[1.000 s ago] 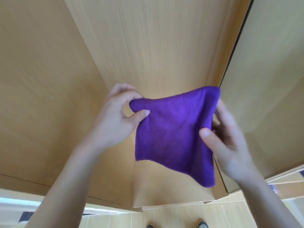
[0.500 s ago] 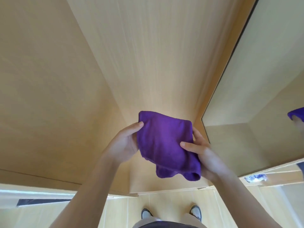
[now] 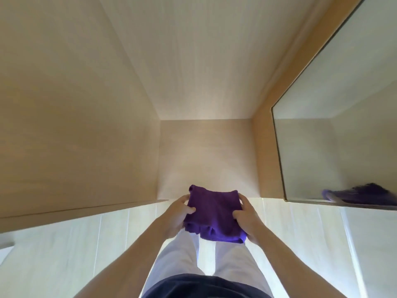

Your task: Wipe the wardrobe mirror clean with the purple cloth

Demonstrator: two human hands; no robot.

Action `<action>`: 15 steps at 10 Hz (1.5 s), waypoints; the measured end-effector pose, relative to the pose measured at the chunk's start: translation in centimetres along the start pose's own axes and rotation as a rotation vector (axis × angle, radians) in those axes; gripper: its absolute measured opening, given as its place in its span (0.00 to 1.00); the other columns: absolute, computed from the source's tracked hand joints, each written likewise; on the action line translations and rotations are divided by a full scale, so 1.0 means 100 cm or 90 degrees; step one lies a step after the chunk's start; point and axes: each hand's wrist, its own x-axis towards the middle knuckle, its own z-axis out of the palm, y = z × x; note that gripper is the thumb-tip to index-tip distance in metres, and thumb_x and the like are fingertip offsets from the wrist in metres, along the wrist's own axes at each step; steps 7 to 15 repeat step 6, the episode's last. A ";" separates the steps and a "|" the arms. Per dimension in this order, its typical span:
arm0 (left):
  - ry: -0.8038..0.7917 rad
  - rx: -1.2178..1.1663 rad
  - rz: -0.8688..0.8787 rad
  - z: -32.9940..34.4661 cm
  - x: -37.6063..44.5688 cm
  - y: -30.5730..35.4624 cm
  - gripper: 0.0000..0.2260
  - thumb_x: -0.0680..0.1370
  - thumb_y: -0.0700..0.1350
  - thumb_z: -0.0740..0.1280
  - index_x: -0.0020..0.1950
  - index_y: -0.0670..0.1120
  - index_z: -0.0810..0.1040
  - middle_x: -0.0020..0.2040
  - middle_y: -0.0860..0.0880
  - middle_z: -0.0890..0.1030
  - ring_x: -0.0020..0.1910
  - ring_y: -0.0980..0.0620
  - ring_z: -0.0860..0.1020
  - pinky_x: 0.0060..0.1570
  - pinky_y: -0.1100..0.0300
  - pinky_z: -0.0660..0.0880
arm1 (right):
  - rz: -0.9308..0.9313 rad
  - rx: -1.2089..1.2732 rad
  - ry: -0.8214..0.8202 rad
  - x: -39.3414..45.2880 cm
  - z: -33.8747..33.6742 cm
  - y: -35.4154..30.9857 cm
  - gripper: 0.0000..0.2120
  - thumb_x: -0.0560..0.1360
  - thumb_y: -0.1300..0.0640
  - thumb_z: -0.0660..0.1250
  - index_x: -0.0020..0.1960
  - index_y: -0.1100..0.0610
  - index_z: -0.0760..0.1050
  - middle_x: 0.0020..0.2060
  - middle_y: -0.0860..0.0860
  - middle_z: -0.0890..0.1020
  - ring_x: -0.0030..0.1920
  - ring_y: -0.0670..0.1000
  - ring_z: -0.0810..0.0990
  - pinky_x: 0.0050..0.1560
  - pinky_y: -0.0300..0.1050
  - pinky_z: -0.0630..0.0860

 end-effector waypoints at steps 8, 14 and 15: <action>0.199 0.017 0.085 -0.014 0.230 0.017 0.30 0.72 0.36 0.64 0.74 0.53 0.69 0.61 0.45 0.80 0.55 0.47 0.79 0.55 0.51 0.77 | -0.083 0.059 0.023 0.240 0.024 0.002 0.38 0.69 0.70 0.62 0.77 0.50 0.65 0.71 0.46 0.74 0.66 0.49 0.76 0.66 0.50 0.76; 0.199 0.017 0.085 -0.014 0.230 0.017 0.30 0.72 0.36 0.64 0.74 0.53 0.69 0.61 0.45 0.80 0.55 0.47 0.79 0.55 0.51 0.77 | -0.083 0.059 0.023 0.240 0.024 0.002 0.38 0.69 0.70 0.62 0.77 0.50 0.65 0.71 0.46 0.74 0.66 0.49 0.76 0.66 0.50 0.76; 0.199 0.017 0.085 -0.014 0.230 0.017 0.30 0.72 0.36 0.64 0.74 0.53 0.69 0.61 0.45 0.80 0.55 0.47 0.79 0.55 0.51 0.77 | -0.083 0.059 0.023 0.240 0.024 0.002 0.38 0.69 0.70 0.62 0.77 0.50 0.65 0.71 0.46 0.74 0.66 0.49 0.76 0.66 0.50 0.76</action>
